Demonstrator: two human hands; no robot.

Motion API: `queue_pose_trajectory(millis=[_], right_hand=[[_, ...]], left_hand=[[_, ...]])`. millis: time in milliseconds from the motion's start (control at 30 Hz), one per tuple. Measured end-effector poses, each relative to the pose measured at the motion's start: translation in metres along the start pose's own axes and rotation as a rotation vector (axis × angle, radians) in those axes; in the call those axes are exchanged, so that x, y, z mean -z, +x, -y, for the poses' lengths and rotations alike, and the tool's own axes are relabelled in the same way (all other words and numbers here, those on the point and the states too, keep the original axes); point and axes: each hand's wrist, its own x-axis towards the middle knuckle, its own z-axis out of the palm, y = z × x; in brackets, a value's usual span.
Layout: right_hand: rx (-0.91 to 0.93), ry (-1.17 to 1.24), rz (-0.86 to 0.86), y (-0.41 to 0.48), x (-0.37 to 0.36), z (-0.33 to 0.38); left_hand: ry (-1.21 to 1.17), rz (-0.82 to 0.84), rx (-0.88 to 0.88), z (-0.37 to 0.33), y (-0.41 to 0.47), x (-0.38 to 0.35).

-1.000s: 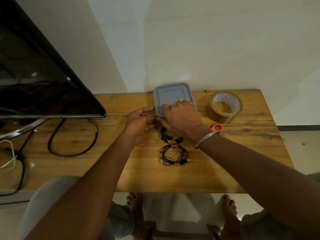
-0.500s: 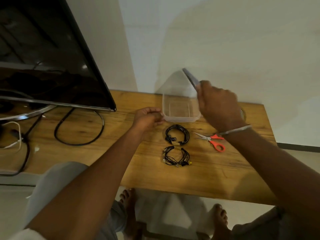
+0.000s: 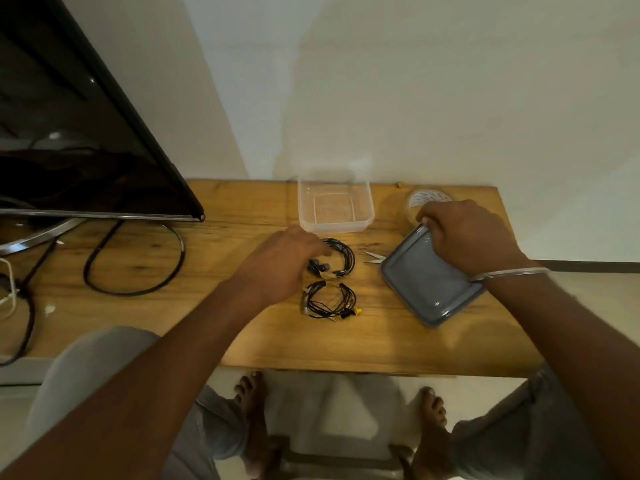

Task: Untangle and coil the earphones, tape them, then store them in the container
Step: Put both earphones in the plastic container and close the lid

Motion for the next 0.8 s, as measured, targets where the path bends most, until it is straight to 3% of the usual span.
queue_pose_trajectory(millis=[200,367,467,533,633,800], right_hand=[[0.017,-0.185,-0.122,0.0,-0.01,0.021],[0.033,-0.314,-0.131,-0.002,-0.019,0.035],[0.126,-0.263,-0.179,-0.007,-0.014,0.051],[0.271,-0.094,-0.073,-0.014,-0.011,0.062],[0.462,0.084,0.252,-0.034,-0.013,0.085],[0.537,-0.198,0.354,-0.056,-0.039,0.115]], left_hand=[[0.225,0.103,-0.026,-0.001,0.009,-0.014],[0.241,0.125,0.012,-0.004,0.01,-0.014],[0.222,0.167,0.047,-0.003,0.006,-0.011],[0.195,0.178,0.064,-0.002,0.005,-0.009],[0.135,0.224,0.13,0.001,0.002,-0.006],[0.132,0.265,0.217,0.004,-0.002,-0.001]])
